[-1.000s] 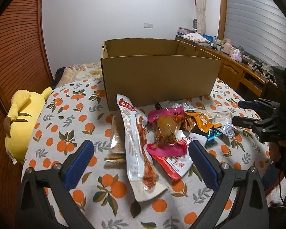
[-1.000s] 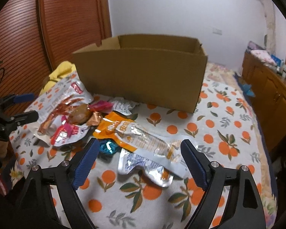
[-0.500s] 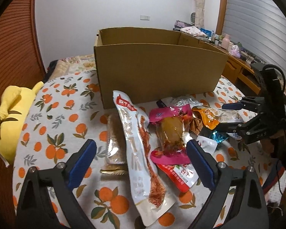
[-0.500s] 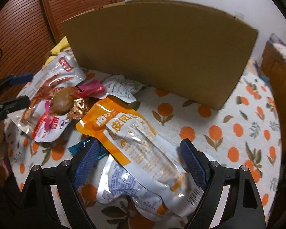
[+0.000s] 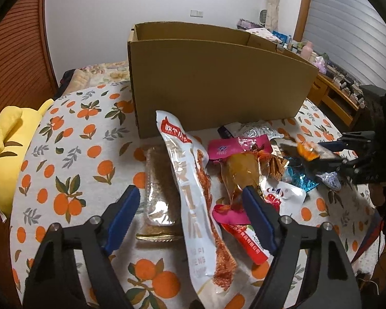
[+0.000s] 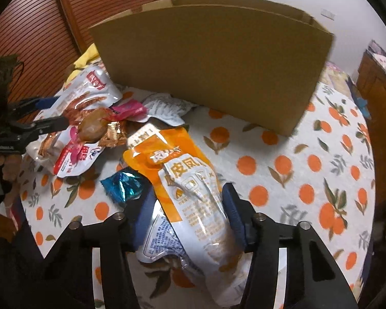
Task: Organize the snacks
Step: 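Grasp the white spicy strip packet with the left tool while the right tool grasps the orange pouch, then carry both packets over the box and open both tools to drop them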
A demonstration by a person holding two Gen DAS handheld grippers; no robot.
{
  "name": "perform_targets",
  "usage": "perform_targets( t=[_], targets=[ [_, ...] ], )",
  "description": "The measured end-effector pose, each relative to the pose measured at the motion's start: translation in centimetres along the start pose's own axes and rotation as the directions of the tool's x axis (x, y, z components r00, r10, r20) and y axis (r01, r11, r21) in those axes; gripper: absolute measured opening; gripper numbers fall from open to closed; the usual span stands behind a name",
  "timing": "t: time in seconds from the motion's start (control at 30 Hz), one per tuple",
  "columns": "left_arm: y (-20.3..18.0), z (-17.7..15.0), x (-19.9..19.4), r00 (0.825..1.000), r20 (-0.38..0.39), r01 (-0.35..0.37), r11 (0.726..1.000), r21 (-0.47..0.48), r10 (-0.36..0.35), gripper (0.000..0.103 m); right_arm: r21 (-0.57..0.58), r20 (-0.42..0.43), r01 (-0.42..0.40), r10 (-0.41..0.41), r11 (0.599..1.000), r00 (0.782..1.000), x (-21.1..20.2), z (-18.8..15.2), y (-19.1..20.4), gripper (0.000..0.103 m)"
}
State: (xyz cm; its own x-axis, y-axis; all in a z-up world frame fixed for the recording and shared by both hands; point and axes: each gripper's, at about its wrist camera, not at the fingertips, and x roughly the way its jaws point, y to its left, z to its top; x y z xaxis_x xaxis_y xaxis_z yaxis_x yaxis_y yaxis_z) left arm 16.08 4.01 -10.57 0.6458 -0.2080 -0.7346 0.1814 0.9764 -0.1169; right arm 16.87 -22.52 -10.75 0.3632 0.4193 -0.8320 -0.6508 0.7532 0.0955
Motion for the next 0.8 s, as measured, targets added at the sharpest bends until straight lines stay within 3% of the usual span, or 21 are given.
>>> perform_targets(
  t=[0.3, 0.57, 0.6, 0.63, 0.8],
  targets=[
    [0.5, 0.5, 0.7, 1.0, -0.001, 0.022, 0.999, -0.028, -0.022, 0.049, 0.118, 0.083, -0.014, 0.004, 0.993, 0.997, -1.9, 0.0, -2.5, 0.049],
    [0.4, 1.0, 1.5, 1.0, -0.013, 0.019, 1.0, -0.011, -0.019, 0.047, 0.11, 0.087, -0.01, 0.0, 0.994, 0.996, -2.0, 0.4, -2.1, 0.048],
    [0.3, 0.9, 1.5, 1.0, -0.013, 0.019, 1.0, 0.0, -0.019, 0.032, 0.107, 0.086, -0.007, -0.002, 0.994, 0.996, -1.9, 0.4, -2.0, 0.048],
    [0.2, 0.9, 1.6, 1.0, -0.015, 0.018, 1.0, 0.007, -0.018, 0.025, 0.104, 0.086, -0.006, -0.003, 0.995, 0.996, -1.8, 0.5, -1.8, 0.048],
    [0.2, 0.3, 0.6, 1.0, 0.005, 0.021, 1.0, 0.008, -0.021, 0.023, 0.081, 0.075, 0.005, -0.011, 0.997, 0.997, -1.2, 0.2, -0.9, 0.048]
  ],
)
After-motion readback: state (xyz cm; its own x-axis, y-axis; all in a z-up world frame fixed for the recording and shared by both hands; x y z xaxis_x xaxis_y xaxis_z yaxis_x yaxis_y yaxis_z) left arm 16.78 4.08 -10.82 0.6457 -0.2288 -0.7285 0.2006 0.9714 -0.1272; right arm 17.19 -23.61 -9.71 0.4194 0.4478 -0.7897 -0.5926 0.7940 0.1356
